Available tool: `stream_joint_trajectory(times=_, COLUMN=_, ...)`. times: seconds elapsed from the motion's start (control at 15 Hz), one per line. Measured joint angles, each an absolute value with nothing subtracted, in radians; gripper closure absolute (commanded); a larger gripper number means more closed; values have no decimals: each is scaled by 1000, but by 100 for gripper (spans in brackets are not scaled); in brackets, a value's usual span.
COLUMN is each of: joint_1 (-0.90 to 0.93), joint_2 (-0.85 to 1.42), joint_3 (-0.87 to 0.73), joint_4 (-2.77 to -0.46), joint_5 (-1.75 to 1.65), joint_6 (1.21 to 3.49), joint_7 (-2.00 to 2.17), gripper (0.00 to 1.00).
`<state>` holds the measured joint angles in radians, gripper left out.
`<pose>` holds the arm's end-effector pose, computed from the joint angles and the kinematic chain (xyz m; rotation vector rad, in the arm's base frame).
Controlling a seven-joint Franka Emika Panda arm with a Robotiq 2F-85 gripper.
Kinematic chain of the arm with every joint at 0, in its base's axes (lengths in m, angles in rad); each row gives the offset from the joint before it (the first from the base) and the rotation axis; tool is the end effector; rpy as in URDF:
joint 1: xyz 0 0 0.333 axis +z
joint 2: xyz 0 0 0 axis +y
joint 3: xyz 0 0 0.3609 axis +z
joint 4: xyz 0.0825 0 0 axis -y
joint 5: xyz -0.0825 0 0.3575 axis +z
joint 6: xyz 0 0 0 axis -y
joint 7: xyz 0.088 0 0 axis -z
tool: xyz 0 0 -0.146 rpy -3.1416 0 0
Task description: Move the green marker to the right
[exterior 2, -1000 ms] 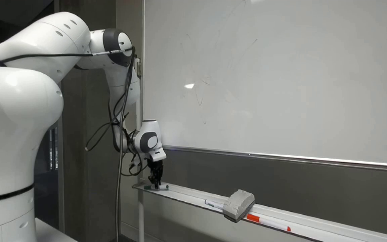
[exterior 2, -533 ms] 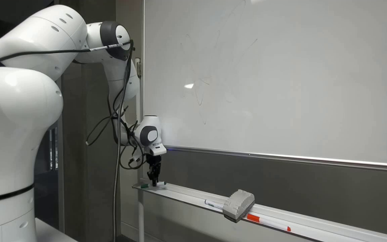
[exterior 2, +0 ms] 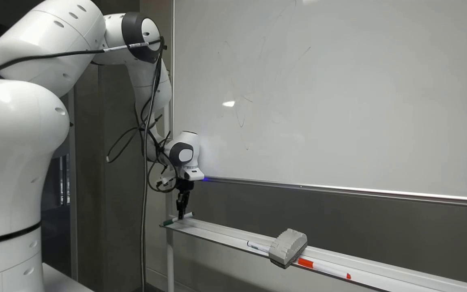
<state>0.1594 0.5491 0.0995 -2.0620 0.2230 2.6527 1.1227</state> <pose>0.5856 0.1516 0.1903 -2.5696 1.5307 0.1071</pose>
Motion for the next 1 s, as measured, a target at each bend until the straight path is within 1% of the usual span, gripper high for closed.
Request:
stream_joint_trajectory(times=0.07, joint_1=159, joint_2=541, joint_3=93, joint_4=-2064, joint_5=222, joint_6=2626, joint_7=1114, gripper=82)
stream_joint_trajectory(times=0.13, joint_1=161, joint_2=534, joint_3=83, joint_4=-2067, joint_5=214, joint_6=2603, joint_7=1112, gripper=95)
stream_joint_trajectory(times=0.47, joint_1=178, joint_2=526, joint_3=57, joint_4=-2076, joint_5=180, joint_6=2504, joint_7=1102, gripper=95)
stream_joint_trajectory(times=1.0, joint_1=209, joint_2=492, joint_3=25, joint_4=-2105, joint_5=93, joint_6=2475, joint_7=1101, gripper=95)
